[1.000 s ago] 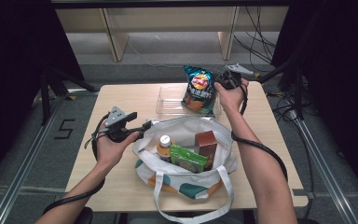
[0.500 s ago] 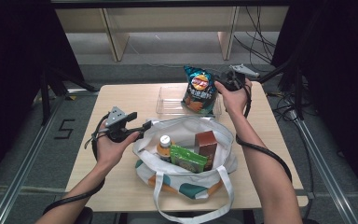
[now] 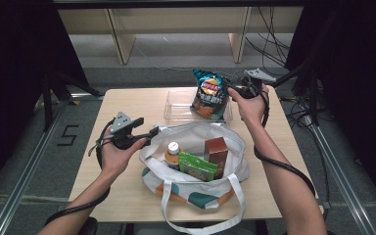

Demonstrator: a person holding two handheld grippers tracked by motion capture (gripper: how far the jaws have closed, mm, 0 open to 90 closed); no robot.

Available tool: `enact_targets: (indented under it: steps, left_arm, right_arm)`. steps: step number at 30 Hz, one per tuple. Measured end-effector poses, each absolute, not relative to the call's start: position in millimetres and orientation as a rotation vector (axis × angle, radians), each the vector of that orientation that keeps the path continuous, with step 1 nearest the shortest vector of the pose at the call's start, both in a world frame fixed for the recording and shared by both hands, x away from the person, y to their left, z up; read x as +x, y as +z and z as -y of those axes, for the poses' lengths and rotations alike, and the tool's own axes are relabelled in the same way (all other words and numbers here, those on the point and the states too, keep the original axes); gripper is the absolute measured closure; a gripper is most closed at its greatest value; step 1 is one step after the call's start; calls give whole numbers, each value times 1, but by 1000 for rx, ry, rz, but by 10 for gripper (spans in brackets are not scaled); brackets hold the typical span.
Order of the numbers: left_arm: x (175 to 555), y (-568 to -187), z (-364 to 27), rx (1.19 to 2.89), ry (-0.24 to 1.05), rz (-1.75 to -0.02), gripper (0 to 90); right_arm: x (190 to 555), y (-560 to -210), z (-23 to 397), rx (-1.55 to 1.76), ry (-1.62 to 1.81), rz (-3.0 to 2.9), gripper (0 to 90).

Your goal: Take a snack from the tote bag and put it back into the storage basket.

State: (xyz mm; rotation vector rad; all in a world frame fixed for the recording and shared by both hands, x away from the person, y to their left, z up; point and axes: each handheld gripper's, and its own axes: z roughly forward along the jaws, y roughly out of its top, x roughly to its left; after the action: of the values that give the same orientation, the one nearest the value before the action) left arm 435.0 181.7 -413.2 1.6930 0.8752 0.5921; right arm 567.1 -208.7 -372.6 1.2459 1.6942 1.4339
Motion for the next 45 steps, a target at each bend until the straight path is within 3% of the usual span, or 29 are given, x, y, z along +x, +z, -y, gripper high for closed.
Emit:
enact_targets:
  steps: [14,45]
  left_arm:
    - [435,-414,-181,1698,595,-877,288]
    - [434,-417,-179,1703,574,-878,289]
  right_arm:
    - [544,-367,214,1228,1431,-1741,336]
    - [457,-373,218,1168,1514,-1865,371]
